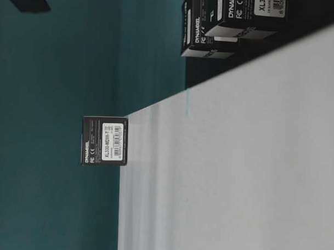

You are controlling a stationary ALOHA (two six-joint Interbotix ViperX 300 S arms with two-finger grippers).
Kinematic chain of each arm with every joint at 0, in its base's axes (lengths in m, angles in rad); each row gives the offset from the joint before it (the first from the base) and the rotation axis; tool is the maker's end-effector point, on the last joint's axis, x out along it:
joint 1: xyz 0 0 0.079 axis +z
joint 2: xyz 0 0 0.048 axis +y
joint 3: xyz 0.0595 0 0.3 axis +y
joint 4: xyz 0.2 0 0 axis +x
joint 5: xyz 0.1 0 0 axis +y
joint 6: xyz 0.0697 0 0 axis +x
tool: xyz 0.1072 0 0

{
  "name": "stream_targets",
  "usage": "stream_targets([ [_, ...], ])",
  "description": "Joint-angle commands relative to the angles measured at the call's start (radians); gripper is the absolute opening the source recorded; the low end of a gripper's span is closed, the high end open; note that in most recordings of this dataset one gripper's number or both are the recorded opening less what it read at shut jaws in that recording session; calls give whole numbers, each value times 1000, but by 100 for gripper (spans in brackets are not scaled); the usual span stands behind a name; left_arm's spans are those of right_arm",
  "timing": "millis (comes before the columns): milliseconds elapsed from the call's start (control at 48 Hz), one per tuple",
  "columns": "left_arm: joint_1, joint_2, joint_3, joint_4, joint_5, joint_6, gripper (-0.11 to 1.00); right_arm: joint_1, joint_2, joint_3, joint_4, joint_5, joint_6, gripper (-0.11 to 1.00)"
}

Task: Place the box from the black base onto the white base.
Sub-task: 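Move the right gripper over the top box on the black base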

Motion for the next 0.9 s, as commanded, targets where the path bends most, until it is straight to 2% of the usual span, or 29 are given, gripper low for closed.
stream_targets([
  [0,-3,2,-29,3,-5,-2,-5,3,41,-20,6,-21,-2,100],
  [417,-6,0,-29,3,-5,-2,-5,6,123,-69,11,-110,-2,100],
  [521,-6,-2,-29,2,0,-2,-5,8,118,-48,38,-144,-2,100],
  [667,-6,0,-29,3,21,-2,-5,9,101,6,86,-272,-2,100],
  [875,-5,-2,-28,2,28,-2,-5,17,91,66,100,-396,-2,100],
])
